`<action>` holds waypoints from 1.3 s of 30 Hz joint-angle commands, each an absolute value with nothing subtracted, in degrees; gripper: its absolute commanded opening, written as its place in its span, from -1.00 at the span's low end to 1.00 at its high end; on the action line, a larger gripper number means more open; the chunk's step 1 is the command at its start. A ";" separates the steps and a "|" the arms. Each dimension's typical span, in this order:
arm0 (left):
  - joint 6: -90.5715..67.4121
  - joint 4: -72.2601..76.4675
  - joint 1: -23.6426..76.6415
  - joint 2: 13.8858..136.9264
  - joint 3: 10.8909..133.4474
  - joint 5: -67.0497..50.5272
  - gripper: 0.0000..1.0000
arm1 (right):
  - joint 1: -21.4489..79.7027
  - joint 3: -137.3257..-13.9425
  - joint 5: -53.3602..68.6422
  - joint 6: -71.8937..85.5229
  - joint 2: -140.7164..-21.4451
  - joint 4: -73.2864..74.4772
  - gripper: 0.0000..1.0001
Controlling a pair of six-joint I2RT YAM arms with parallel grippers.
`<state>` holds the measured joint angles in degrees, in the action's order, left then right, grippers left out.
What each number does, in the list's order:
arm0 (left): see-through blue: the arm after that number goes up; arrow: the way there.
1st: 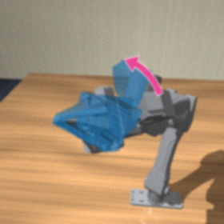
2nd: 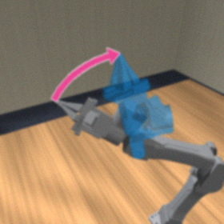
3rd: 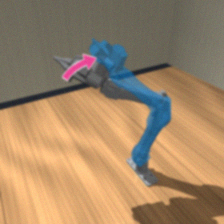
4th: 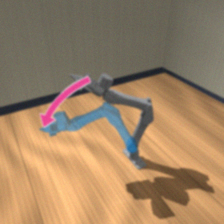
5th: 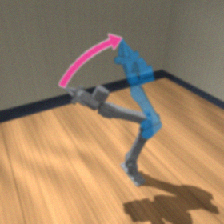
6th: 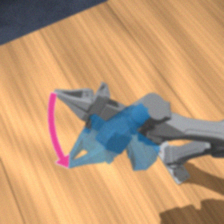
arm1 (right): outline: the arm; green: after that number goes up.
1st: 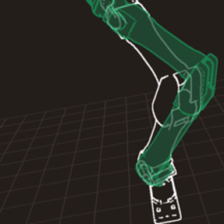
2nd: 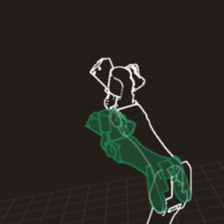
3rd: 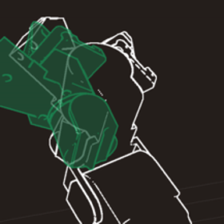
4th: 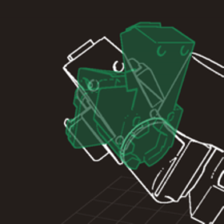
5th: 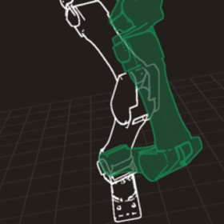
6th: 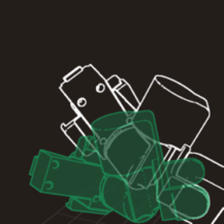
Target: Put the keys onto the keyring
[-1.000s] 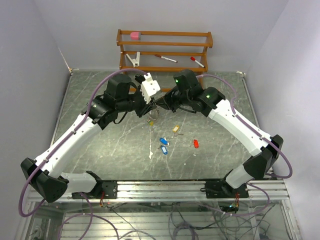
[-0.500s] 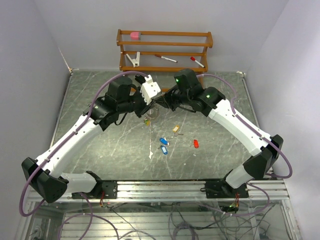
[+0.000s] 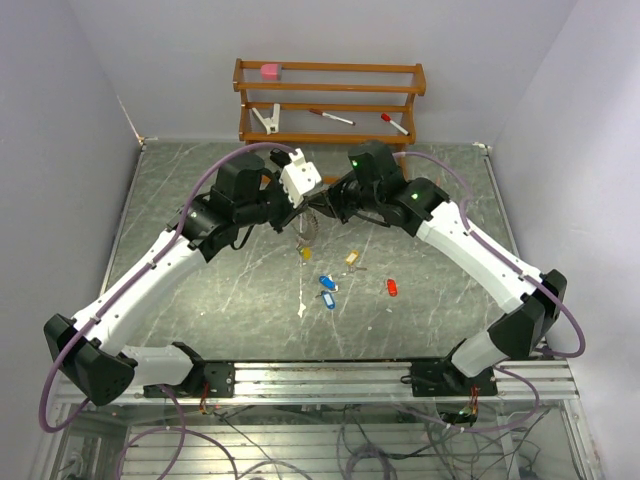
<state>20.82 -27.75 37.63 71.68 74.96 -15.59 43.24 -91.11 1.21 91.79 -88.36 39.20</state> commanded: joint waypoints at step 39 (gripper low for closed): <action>22.63 -32.56 38.00 69.56 75.76 -16.25 -0.86 | 43.57 -86.14 1.63 89.67 -83.72 30.90 -1.00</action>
